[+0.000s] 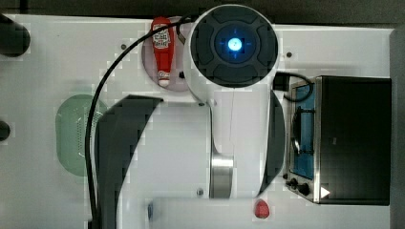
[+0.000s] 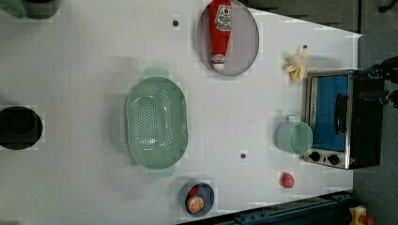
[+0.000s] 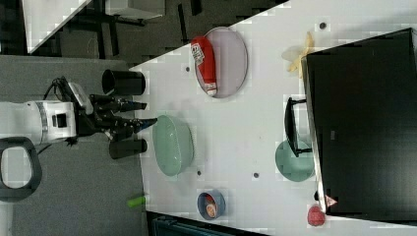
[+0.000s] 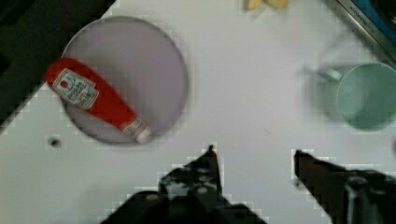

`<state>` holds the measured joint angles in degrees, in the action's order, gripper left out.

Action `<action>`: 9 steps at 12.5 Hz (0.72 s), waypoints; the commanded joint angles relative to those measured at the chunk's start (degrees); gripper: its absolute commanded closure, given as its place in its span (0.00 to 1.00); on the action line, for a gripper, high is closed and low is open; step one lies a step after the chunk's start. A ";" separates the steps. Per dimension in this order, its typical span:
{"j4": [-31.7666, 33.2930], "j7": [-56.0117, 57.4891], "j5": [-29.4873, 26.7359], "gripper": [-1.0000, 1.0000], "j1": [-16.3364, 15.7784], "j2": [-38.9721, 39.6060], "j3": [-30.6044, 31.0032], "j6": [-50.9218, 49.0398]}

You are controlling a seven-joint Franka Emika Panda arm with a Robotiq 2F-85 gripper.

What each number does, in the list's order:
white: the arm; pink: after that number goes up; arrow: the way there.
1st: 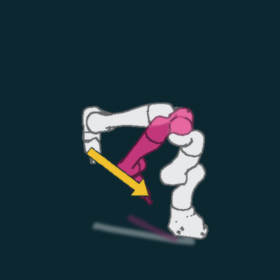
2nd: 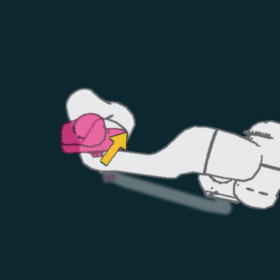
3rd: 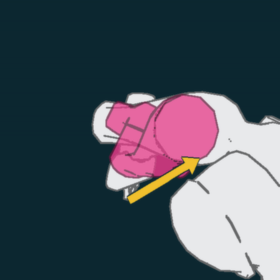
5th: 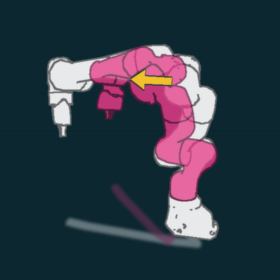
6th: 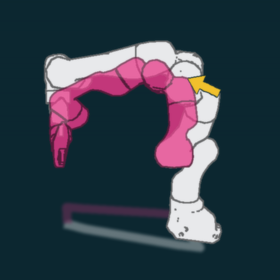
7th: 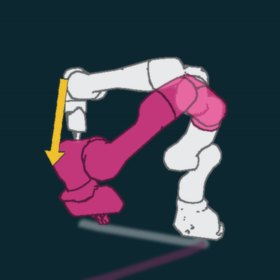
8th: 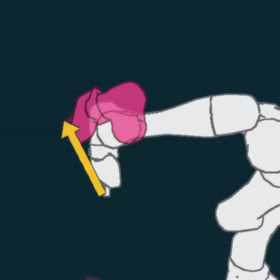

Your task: Drag strainer left to right.

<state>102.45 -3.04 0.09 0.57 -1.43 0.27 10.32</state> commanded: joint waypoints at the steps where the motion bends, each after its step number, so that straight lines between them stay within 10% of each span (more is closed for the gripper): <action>1: 6.01 -3.10 2.59 0.21 -0.76 -18.65 -3.15 -10.15; 3: 6.03 -3.12 2.55 0.00 -1.06 -18.14 -1.08 -10.09; 9: 6.09 -13.94 2.51 0.00 -2.00 -12.03 13.42 -6.53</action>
<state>106.48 -11.29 2.38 -0.55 -18.42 10.57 3.46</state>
